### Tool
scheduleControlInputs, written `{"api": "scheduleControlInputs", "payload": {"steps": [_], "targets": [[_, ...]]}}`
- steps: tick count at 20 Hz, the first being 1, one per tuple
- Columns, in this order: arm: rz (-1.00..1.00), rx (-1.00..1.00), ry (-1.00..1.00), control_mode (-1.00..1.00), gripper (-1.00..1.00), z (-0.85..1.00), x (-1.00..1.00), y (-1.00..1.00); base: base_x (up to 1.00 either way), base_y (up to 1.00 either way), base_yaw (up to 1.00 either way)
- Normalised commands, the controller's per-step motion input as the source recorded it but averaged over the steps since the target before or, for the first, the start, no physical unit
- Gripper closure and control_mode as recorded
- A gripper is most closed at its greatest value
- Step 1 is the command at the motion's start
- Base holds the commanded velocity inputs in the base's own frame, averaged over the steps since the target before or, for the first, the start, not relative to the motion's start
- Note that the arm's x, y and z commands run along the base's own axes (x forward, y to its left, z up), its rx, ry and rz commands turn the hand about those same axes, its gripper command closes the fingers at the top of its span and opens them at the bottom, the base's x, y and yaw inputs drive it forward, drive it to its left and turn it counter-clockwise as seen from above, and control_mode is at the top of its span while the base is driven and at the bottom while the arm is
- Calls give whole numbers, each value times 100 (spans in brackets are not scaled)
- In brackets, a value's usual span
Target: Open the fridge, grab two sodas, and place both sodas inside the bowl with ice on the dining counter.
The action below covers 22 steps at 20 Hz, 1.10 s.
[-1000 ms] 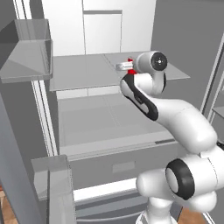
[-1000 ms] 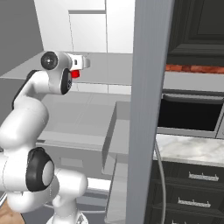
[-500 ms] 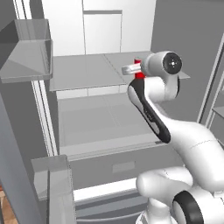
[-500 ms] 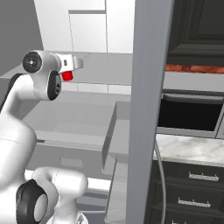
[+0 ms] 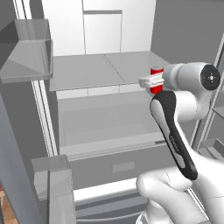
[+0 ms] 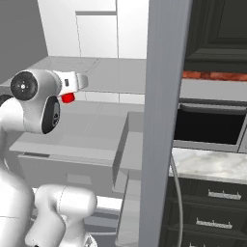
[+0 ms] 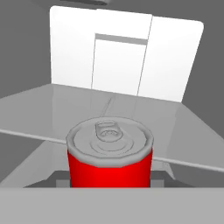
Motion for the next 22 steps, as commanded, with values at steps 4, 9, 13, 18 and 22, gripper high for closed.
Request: {"api": "scheduleControlInputs", "payload": {"steps": [4,9,13,18,22], "targets": [[0,-3,9,-100,100,0,-100,0,0,0,0],[0,-2,12,-100,100,0,-100,1,0,0,0],[0,0,9,-100,100,0,-97,0,0,0,0],[2,-6,2,-100,100,-9,-64,12,0,0,0],[0,-2,1,-100,100,-5,-25,14,0,0,0]]}}
